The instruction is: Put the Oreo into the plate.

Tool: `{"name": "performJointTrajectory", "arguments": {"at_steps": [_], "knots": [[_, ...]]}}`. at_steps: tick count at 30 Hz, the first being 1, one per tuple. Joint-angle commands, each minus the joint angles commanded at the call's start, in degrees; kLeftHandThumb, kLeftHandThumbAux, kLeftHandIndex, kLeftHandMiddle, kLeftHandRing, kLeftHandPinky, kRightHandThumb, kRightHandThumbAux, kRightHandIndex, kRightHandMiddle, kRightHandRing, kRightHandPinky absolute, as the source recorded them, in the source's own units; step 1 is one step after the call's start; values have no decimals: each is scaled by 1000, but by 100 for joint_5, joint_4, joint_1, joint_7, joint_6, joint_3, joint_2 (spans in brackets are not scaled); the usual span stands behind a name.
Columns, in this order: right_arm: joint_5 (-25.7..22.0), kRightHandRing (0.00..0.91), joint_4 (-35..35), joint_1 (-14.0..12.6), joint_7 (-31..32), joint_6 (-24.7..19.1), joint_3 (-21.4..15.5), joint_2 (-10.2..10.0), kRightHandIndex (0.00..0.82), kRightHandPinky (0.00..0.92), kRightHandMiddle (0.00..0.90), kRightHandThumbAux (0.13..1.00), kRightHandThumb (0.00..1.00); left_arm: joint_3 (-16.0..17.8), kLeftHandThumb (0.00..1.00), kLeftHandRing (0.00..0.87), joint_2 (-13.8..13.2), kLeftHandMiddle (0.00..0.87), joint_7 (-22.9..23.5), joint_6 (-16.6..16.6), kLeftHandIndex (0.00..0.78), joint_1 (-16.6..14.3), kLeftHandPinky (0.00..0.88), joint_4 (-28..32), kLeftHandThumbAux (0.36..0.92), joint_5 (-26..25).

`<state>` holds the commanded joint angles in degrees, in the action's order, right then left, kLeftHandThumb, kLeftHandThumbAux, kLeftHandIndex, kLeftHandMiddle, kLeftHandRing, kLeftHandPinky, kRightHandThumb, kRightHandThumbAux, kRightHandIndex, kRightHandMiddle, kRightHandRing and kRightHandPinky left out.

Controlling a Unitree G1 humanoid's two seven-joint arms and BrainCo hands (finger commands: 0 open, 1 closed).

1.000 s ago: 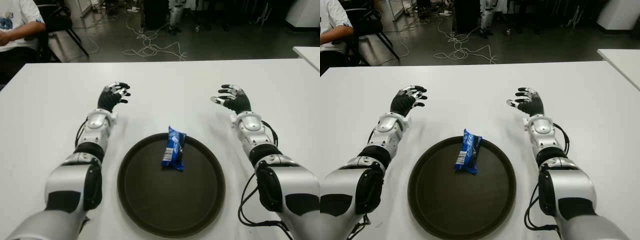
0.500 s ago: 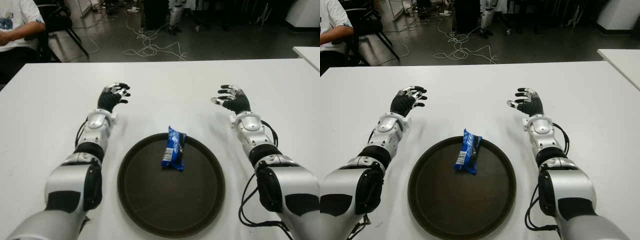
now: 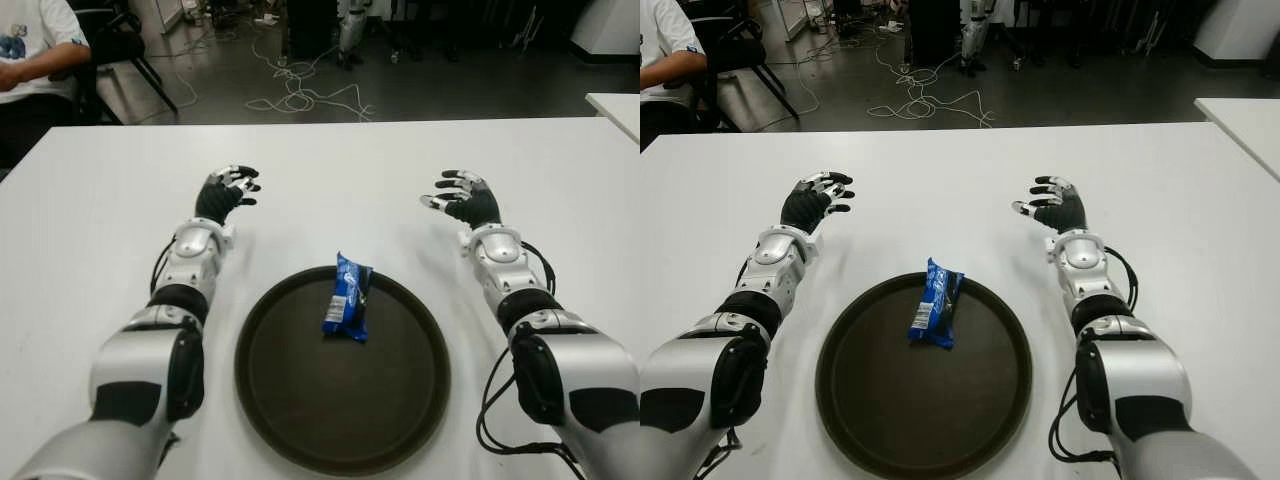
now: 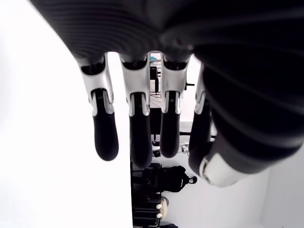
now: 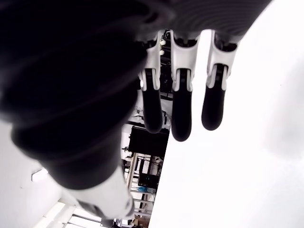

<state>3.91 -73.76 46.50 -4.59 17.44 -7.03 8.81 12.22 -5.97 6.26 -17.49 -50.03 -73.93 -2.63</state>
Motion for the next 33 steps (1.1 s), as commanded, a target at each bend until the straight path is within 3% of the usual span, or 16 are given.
{"name": "performJointTrajectory", "arguments": {"at_steps": [8, 20, 33], "knots": [[131, 404, 8, -28, -219, 151, 94, 0, 311, 426, 380, 908, 135, 13, 674, 324, 6, 288, -10, 18, 398, -2, 394, -5, 730, -12], [202, 428, 0, -90, -352, 468, 110, -7, 330, 443, 397, 865, 117, 57, 673, 325, 38, 290, -34, 23, 397, -9, 390, -3, 730, -51], [264, 438, -21, -100, -465, 522, 165, -1, 342, 454, 406, 863, 121, 33, 673, 321, 32, 284, -34, 86, 398, -25, 387, -3, 729, -30]]}}
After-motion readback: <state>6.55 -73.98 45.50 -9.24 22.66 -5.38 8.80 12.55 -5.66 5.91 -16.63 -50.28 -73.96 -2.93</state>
